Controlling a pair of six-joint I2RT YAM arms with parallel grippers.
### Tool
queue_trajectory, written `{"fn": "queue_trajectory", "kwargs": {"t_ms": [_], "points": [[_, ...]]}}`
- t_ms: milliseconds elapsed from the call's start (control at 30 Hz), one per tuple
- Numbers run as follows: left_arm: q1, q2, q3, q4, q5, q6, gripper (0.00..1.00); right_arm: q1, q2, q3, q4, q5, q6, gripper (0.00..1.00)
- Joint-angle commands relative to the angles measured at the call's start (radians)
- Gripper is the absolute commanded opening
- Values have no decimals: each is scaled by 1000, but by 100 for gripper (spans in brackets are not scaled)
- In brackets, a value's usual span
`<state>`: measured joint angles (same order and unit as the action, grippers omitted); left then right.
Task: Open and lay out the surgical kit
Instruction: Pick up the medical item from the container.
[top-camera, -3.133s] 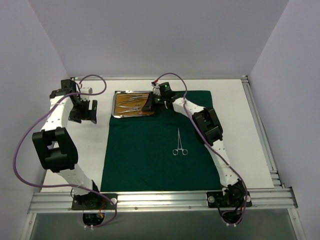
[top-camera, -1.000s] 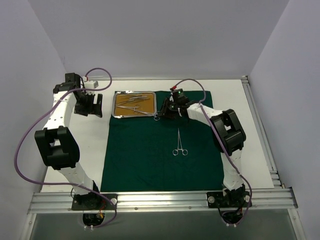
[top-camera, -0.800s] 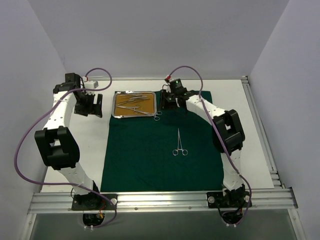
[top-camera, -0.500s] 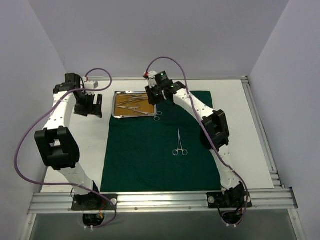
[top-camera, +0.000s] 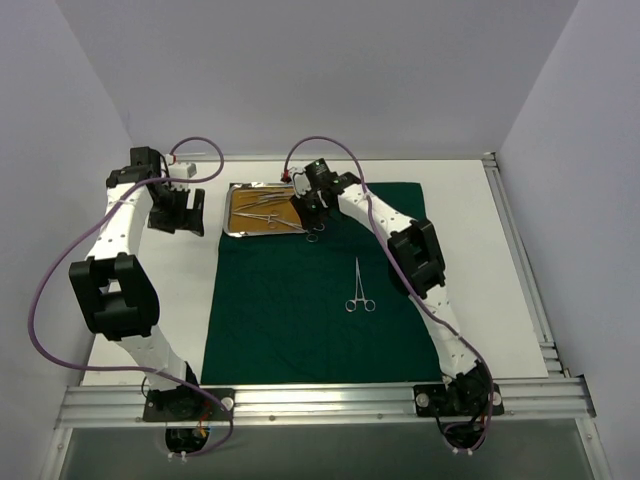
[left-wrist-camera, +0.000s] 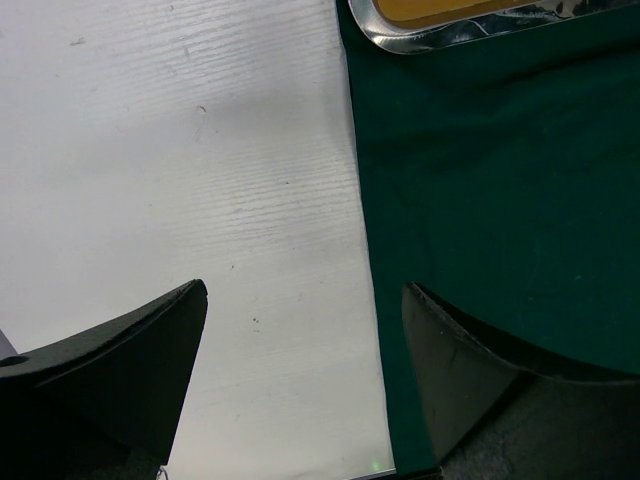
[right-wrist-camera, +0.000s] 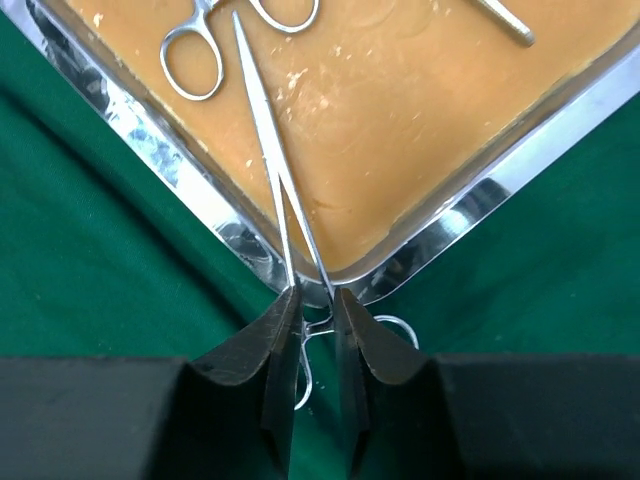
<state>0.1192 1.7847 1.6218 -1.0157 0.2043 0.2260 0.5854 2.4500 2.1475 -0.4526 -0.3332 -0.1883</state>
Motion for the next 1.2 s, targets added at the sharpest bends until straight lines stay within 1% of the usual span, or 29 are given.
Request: {"fn": "queue_trajectory", "kwargs": {"t_ms": [0, 200, 633, 667, 700, 800, 967, 1167], "points": [[-1, -33, 1, -3, 1, 12, 88, 10, 17, 54, -20, 20, -14, 16], [-1, -36, 1, -3, -3, 16, 88, 31, 55, 68, -31, 75, -22, 16], [-1, -34, 1, -1, 0, 15, 88, 44, 118, 89, -67, 106, -46, 15], [-1, -36, 1, -1, -2, 16, 88, 42, 125, 92, -67, 94, -45, 14], [-1, -38, 1, -1, -2, 15, 88, 42, 132, 97, -69, 88, -43, 9], [-1, -42, 0, -3, -5, 15, 88, 41, 147, 110, -74, 56, -36, 3], [-1, -44, -7, -1, -6, 15, 88, 36, 144, 127, -69, 39, -20, 2], [-1, -41, -5, 0, -5, 16, 88, 45, 139, 114, -89, 72, -42, 9]]}}
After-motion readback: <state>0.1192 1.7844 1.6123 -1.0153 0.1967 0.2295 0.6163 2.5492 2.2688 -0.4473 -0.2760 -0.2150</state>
